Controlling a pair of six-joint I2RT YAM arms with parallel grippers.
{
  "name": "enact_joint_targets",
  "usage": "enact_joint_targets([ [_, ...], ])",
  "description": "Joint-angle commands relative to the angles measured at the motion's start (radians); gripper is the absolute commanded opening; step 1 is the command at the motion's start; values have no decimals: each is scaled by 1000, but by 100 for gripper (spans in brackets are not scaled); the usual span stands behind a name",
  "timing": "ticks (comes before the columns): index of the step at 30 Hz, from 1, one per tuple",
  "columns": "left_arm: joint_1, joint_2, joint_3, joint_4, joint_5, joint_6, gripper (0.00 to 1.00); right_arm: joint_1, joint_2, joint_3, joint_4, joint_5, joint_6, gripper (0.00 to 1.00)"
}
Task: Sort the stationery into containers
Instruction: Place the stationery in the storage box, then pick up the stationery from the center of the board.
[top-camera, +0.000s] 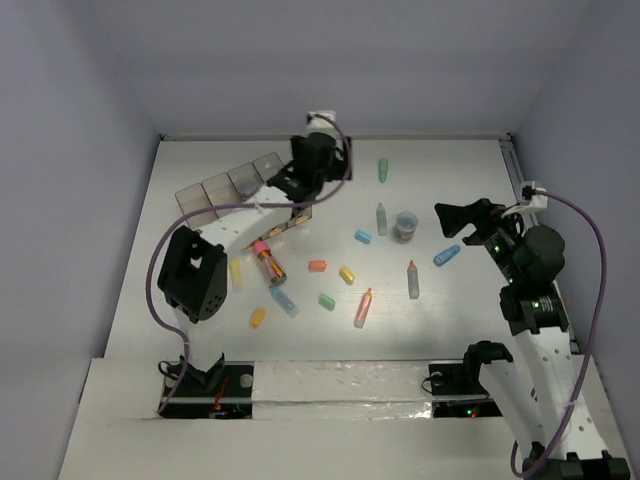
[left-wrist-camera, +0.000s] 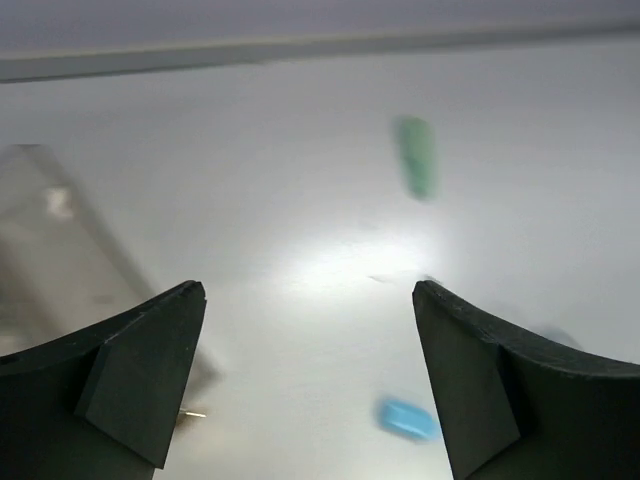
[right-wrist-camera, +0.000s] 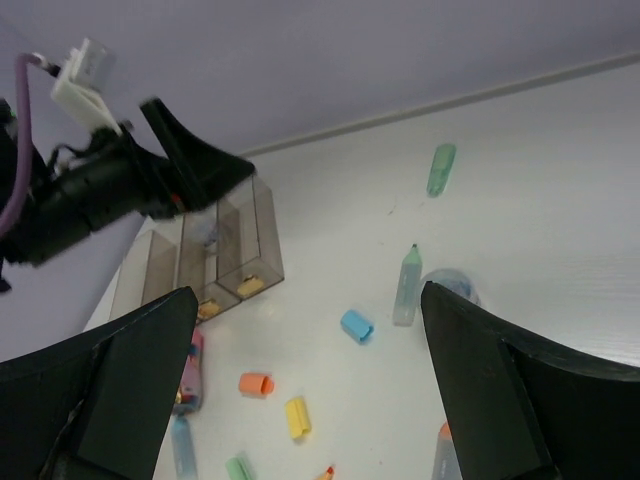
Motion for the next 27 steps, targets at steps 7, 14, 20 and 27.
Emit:
enact_joint_targets([
  [7, -307, 174, 158, 57, 188, 36, 89, 9, -123, 7, -16, 229, -17, 100],
  [14, -351, 367, 362, -17, 219, 67, 95, 9, -136, 10, -23, 229, -16, 100],
  [20, -351, 487, 460, -71, 226, 75, 94, 9, -141, 6, -12, 215, -14, 100],
  [27, -370, 553, 511, -78, 223, 90, 88, 9, -91, 13, -2, 143, -17, 97],
])
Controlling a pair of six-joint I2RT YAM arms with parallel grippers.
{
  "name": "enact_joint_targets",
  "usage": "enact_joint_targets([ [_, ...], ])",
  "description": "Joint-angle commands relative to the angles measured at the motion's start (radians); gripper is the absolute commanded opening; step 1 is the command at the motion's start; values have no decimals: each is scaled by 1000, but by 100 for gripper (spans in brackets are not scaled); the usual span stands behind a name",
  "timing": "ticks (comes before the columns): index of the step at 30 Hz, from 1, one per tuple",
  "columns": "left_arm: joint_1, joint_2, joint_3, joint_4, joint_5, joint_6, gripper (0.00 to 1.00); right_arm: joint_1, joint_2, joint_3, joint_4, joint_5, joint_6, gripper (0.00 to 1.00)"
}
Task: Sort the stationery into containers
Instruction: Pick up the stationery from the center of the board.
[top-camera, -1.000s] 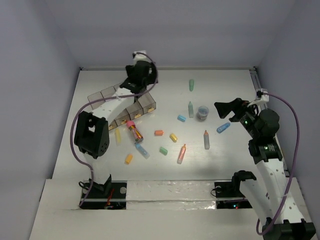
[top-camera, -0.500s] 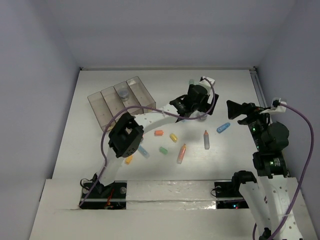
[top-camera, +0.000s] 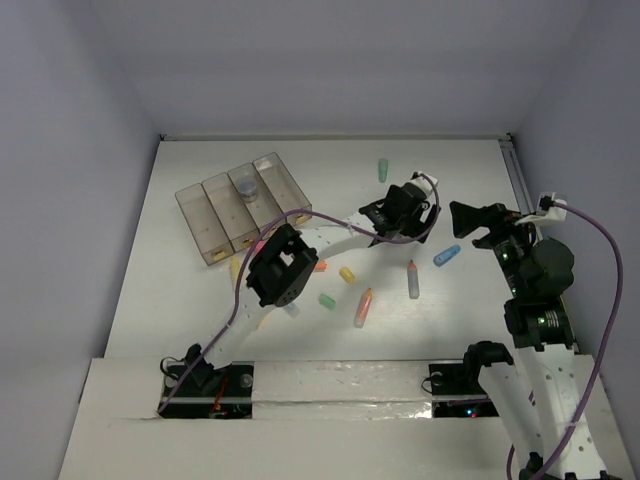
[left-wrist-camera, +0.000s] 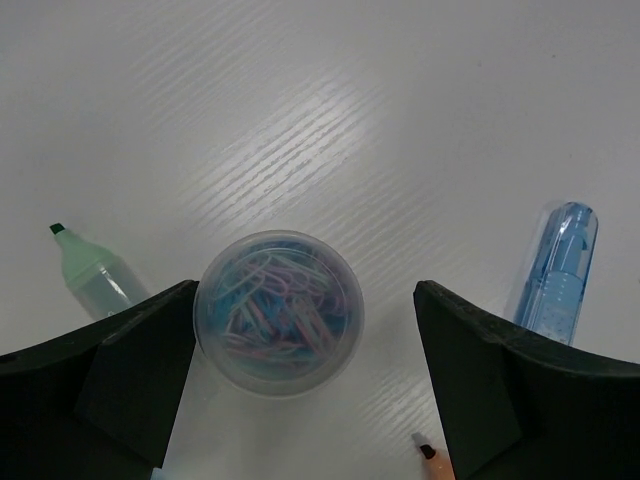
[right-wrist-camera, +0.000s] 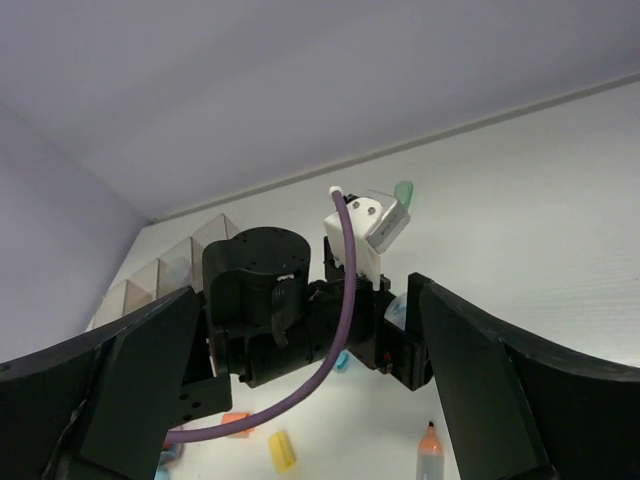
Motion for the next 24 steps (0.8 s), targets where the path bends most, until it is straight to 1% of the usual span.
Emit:
enact_joint_targets([
  [1, -13, -12, 63, 6, 4, 16, 83, 9, 27, 14, 33, -45, -13, 97],
  [6, -13, 4, 71, 3, -5, 27, 77, 9, 26, 12, 35, -38, -14, 96],
  [7, -13, 5, 71, 1, -7, 29, 67, 9, 24, 12, 35, -37, -14, 96],
  [8, -13, 5, 71, -2, -18, 32, 60, 9, 22, 12, 35, -34, -16, 96],
  [10, -22, 2, 66, -2, -31, 44, 51, 9, 22, 14, 35, -32, -16, 96],
  [12, -22, 1, 65, -2, -50, 55, 48, 9, 24, 14, 33, -31, -16, 96],
  [15, -32, 4, 69, -11, -64, 73, 50, 9, 26, 15, 31, -31, -16, 97],
  [16, -32, 7, 69, -14, -65, 76, 49, 9, 27, 15, 31, -32, -14, 97],
  [18, -32, 4, 69, -14, -67, 78, 42, 9, 26, 14, 31, -32, -16, 97],
  [19, -32, -8, 68, -9, -67, 76, 35, 9, 26, 14, 33, -32, -16, 97],
  [21, -32, -35, 56, 3, -58, 72, 33, 9, 21, 14, 31, -26, -14, 97],
  [24, -32, -133, 16, 43, -50, 72, 32, 9, 9, 11, 30, -15, -14, 97],
])
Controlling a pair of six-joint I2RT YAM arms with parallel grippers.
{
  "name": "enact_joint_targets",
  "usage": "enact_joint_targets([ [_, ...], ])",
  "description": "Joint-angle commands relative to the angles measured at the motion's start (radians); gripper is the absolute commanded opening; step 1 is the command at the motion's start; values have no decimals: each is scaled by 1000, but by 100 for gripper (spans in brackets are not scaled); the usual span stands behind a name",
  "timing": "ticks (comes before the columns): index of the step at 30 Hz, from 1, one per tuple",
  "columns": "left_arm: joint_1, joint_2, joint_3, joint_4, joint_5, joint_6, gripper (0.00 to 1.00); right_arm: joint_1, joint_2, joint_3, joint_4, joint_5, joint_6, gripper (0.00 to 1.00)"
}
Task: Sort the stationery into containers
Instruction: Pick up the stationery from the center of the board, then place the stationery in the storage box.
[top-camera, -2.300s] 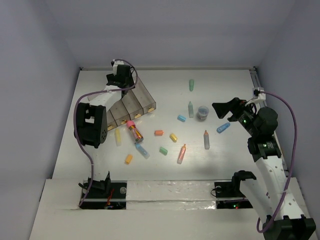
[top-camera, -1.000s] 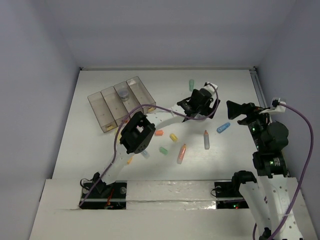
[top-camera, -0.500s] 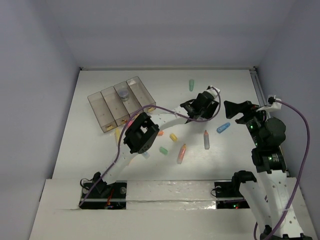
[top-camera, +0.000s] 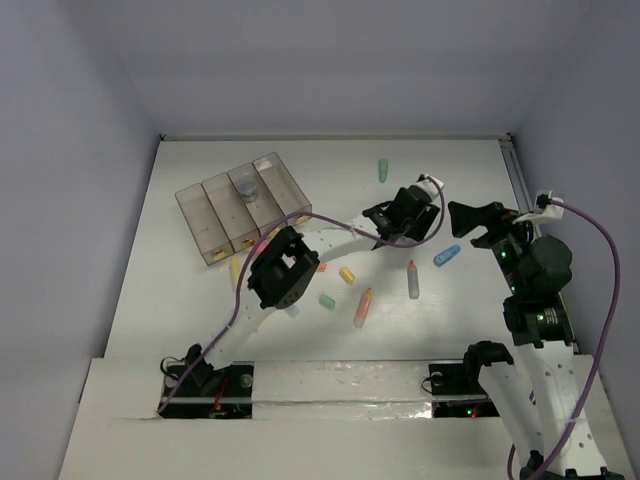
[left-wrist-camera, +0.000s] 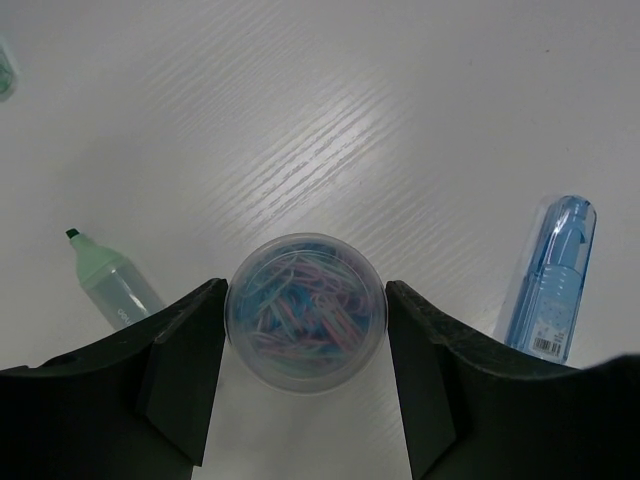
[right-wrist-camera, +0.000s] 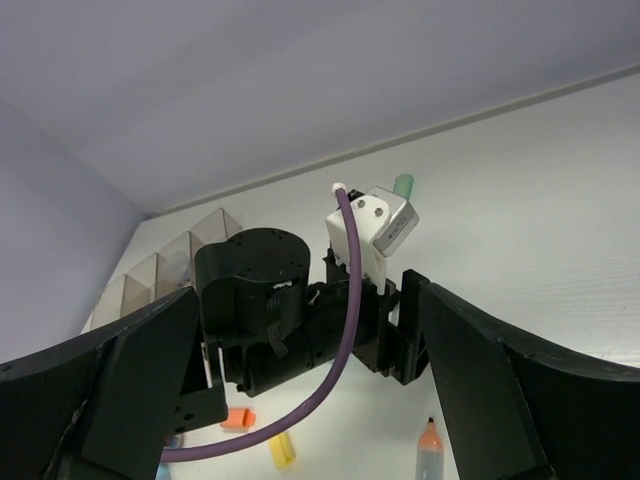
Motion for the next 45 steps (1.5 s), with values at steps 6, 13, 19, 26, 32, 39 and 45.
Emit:
enact_joint_targets([
  [6, 27, -387, -147, 141, -60, 8, 29, 9, -51, 0, 37, 44, -11, 97],
  [13, 168, -752, -513, 221, -181, -50, 28, 9, 1, 5, 46, -18, -11, 97],
  [19, 401, -996, -899, 288, -287, -186, 28, 9, 9, -9, 71, -45, -6, 97],
  [26, 568, -1024, -1055, 316, -268, -237, 28, 9, 52, -6, 77, -80, -3, 96],
  [32, 581, -942, -1053, 340, -267, -236, 29, 9, 96, -6, 88, -118, 1, 96],
  [39, 581, -868, -1045, 371, -268, -220, 31, 9, 121, -25, 151, -189, 17, 96],
  [45, 581, -839, -1032, 362, -268, -216, 62, 9, 151, -20, 171, -255, 14, 96],
])
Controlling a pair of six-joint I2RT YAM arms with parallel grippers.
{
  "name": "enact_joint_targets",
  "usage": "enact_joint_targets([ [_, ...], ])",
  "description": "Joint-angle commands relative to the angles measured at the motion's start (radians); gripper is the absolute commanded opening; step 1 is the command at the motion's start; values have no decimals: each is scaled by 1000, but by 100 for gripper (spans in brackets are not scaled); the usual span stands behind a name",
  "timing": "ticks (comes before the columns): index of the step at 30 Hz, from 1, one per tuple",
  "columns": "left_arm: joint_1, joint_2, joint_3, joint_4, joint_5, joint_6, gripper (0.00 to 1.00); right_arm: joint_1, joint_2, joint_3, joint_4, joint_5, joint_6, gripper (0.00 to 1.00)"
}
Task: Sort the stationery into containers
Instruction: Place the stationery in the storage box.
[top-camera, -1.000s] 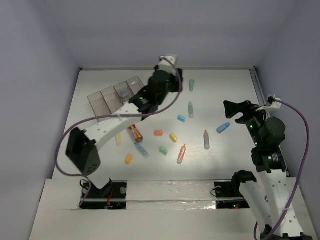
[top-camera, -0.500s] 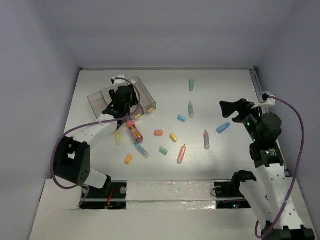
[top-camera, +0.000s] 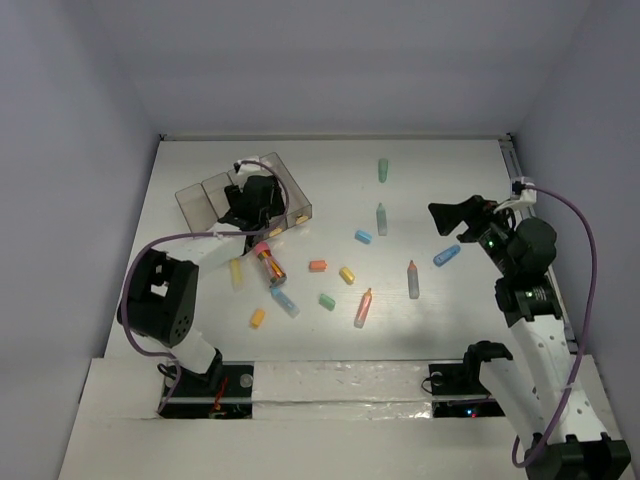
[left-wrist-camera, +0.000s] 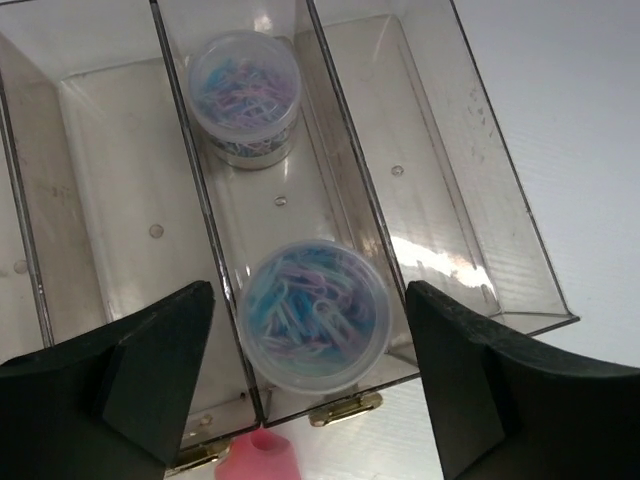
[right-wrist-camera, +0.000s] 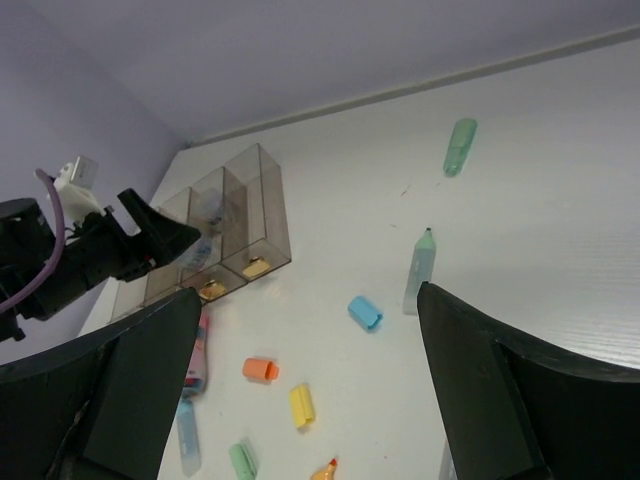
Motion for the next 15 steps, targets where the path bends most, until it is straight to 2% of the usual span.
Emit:
enact_joint_targets([
  [1, 3, -20, 46, 62, -12, 1, 79, 9, 29, 5, 86, -98, 2, 94],
  [4, 3, -55, 40, 67, 5, -13, 98, 28, 53, 13, 96, -140, -4, 85],
  [5, 3, -69, 34, 71, 12, -19, 99, 40, 68, 16, 94, -146, -11, 84],
  [6, 3, -83, 30, 73, 29, -24, 99, 40, 76, 22, 97, -151, -12, 71],
  [8, 3, -141, 17, 68, 49, -41, 99, 70, 93, 29, 93, -158, -23, 61],
  [9, 3, -166, 14, 65, 74, -45, 99, 83, 111, 32, 94, -160, -27, 47],
  [11, -6, -262, 4, 50, 94, -56, 99, 130, 131, 45, 96, -157, -37, 35],
  [12, -7, -297, -6, 42, 103, -62, 99, 155, 148, 46, 102, -148, -43, 25],
  [14, -26, -428, -15, 25, 135, -74, 99, 218, 167, 55, 119, -91, -55, 20],
  [15, -26, -469, -22, 19, 163, -84, 99, 288, 202, 66, 120, -67, -67, 19],
])
